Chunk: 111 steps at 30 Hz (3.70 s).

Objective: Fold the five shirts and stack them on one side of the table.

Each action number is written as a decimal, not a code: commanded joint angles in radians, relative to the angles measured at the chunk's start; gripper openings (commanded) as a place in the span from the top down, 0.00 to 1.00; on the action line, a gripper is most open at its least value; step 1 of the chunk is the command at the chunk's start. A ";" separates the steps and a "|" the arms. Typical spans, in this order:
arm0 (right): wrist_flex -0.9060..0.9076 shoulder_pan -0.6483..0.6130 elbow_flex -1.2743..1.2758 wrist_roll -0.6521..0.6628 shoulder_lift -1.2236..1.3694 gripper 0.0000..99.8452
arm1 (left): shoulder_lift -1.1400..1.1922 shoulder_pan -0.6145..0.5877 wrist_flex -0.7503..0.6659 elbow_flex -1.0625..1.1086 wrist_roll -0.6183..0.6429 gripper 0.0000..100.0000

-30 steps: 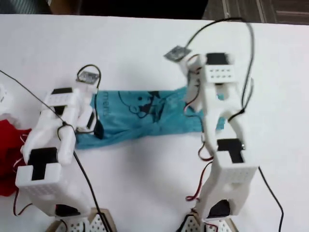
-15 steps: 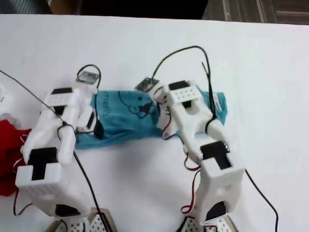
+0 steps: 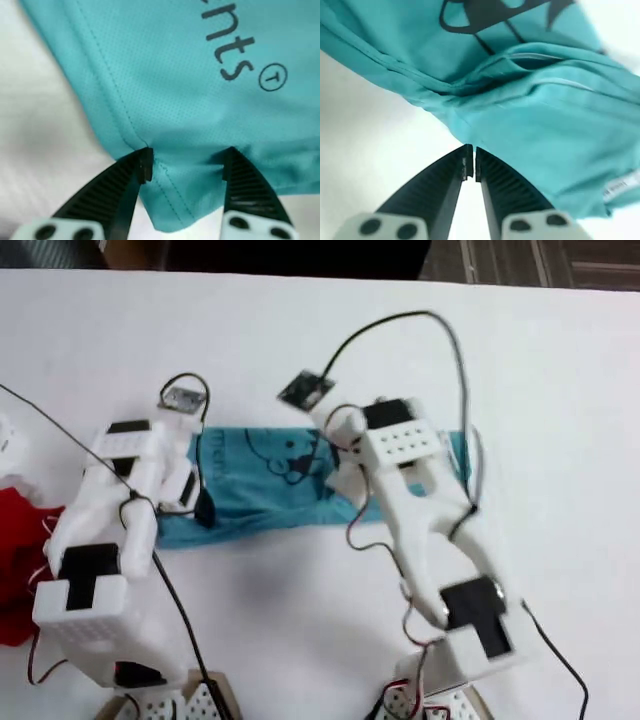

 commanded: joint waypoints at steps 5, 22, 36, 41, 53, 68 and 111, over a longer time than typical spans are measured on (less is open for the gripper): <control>0.048 0.202 0.020 0.000 -0.225 0.98 | 0.002 0.000 0.233 -0.252 0.020 0.74; 0.058 0.298 0.077 0.000 -0.262 0.98 | 0.166 -0.103 0.281 -0.444 0.048 0.74; 0.157 0.361 0.078 0.084 -0.478 0.98 | 0.434 -0.100 0.319 -0.613 0.072 0.74; 0.160 0.361 0.078 0.084 -0.493 0.98 | 0.493 -0.074 0.405 -0.727 0.068 0.88; 0.162 0.361 0.078 0.084 -0.493 0.98 | 0.589 -0.164 0.623 -1.132 0.026 0.97; 0.160 0.473 0.078 0.084 -0.493 0.98 | 0.391 -0.037 0.655 -1.044 0.043 0.97; -0.338 1.325 0.818 0.278 -0.495 0.98 | 0.293 0.824 0.414 -1.079 0.112 0.98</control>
